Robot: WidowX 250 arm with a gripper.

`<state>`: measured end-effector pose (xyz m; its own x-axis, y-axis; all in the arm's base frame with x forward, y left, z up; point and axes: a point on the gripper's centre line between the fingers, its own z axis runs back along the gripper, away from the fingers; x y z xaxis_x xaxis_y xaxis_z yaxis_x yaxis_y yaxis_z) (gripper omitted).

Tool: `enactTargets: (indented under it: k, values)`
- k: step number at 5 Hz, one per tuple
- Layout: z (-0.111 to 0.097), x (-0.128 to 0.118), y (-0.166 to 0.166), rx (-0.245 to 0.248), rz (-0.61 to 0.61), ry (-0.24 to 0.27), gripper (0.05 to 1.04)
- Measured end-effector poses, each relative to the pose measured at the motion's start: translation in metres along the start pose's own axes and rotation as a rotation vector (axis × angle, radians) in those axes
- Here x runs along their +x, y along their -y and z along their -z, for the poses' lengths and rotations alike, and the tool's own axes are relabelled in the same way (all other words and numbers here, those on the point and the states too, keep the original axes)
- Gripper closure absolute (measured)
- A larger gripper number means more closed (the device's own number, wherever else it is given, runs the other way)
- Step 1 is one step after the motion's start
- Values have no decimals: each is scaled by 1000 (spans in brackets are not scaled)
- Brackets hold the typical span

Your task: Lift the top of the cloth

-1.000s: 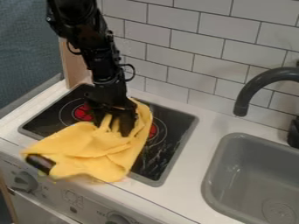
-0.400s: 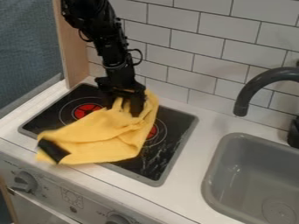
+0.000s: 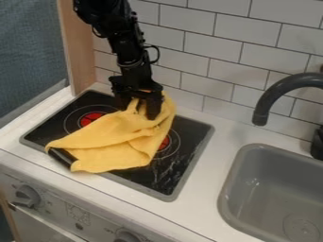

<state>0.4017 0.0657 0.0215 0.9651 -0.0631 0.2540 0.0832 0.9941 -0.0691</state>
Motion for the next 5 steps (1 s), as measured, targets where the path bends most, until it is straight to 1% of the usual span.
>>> enactTargets:
  k: [1,2,3,4,5]
  values:
    - [-1,0,3,-14,1,-1,84]
    - [-13,3,6,-24,5,19,84]
    - [-43,8,9,-16,12,78,84]
    - [-66,5,15,-16,23,112,84]
    - [-94,1,18,-4,37,153,84]
